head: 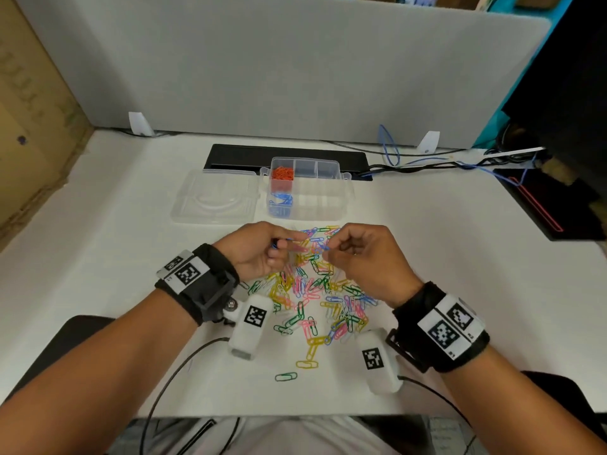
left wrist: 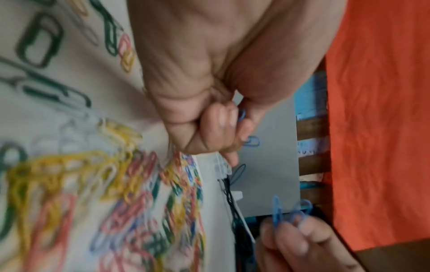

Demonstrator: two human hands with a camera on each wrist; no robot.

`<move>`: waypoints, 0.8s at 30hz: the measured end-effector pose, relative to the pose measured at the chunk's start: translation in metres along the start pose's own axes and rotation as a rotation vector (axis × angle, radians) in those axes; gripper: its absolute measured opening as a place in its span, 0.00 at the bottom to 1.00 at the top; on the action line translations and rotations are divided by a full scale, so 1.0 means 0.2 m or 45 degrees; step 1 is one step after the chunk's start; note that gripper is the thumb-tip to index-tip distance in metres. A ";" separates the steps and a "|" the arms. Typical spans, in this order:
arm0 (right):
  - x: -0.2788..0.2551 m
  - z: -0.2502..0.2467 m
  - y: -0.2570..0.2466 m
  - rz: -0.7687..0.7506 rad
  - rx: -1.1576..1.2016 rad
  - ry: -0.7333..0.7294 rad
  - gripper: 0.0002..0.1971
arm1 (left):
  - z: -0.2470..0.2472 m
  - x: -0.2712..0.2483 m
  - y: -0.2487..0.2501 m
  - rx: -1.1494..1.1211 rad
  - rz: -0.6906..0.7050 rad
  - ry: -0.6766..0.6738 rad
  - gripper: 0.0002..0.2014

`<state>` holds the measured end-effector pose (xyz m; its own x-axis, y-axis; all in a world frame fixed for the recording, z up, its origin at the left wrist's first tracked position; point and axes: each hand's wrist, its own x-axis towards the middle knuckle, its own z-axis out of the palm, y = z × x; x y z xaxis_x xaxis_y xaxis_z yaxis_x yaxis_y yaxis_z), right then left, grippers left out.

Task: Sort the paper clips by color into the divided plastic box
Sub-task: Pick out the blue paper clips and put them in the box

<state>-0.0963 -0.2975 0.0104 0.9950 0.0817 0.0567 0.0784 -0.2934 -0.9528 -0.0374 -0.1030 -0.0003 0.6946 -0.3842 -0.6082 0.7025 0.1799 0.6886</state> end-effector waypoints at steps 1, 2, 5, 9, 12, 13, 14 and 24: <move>0.00 0.00 -0.01 -0.028 -0.003 0.011 0.09 | 0.02 -0.01 -0.01 -0.105 -0.031 -0.067 0.10; -0.01 0.01 -0.03 -0.069 -0.018 0.016 0.10 | 0.05 -0.02 -0.01 -0.211 -0.062 -0.140 0.08; -0.03 0.04 -0.06 -0.189 -0.090 0.014 0.11 | 0.14 -0.02 -0.06 -0.467 -0.102 -0.287 0.09; -0.07 0.06 -0.05 -0.207 -0.142 0.102 0.08 | 0.25 0.00 -0.13 -0.633 -0.099 -0.414 0.07; -0.09 0.03 -0.04 -0.174 -0.176 0.108 0.08 | 0.29 0.02 -0.16 -0.660 -0.141 -0.408 0.10; -0.09 0.01 -0.04 -0.168 -0.174 0.109 0.08 | 0.29 0.04 -0.17 -0.651 -0.161 -0.418 0.13; -0.10 0.00 -0.04 -0.168 -0.169 0.121 0.08 | 0.30 0.05 -0.18 -0.645 -0.179 -0.429 0.16; -0.11 -0.19 0.00 -0.136 -0.271 0.110 0.07 | 0.29 0.03 -0.13 -0.490 -0.104 -0.132 0.11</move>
<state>-0.1165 -0.3362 0.0213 0.9813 0.0436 0.1875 0.1851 -0.4819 -0.8564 -0.0608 -0.1626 0.0003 0.6287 -0.4967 -0.5983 0.7750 0.4632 0.4299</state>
